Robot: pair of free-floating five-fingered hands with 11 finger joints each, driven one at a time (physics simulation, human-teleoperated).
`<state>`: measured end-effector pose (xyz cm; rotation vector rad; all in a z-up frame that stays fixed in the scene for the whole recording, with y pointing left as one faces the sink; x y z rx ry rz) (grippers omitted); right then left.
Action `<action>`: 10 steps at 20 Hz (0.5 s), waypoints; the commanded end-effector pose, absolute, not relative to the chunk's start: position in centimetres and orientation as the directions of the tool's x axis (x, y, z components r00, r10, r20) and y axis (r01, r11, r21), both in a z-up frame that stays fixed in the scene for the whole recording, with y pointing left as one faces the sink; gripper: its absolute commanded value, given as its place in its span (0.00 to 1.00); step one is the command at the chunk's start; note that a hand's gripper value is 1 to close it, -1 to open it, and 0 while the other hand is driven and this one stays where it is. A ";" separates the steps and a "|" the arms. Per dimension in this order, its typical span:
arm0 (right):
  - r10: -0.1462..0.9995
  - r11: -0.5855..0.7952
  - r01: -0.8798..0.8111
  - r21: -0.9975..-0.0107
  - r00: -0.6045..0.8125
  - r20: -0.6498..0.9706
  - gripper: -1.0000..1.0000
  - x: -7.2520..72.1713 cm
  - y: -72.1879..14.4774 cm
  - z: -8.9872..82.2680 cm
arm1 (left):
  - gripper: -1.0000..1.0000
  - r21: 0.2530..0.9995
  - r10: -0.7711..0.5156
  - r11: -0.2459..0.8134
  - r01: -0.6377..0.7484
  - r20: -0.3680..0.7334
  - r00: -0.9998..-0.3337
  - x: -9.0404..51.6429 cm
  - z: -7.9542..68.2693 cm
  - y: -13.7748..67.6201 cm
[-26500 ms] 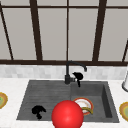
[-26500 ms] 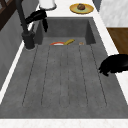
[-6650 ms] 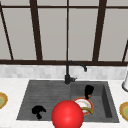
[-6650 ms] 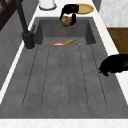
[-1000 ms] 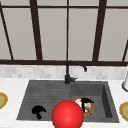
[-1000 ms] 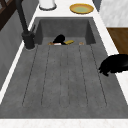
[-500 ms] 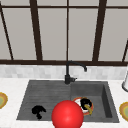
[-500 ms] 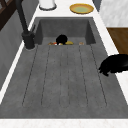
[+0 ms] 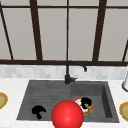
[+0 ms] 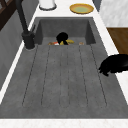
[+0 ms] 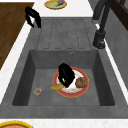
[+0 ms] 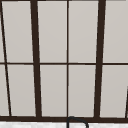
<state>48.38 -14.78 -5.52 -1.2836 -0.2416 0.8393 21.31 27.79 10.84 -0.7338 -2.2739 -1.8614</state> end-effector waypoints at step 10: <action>0.689 0.005 -0.415 -0.910 0.661 -0.298 1.00 48.0 -17.8 3.1 | 0.50 0.893 0.294 0.130 0.432 0.381 -0.877 21.3 10.8 27.8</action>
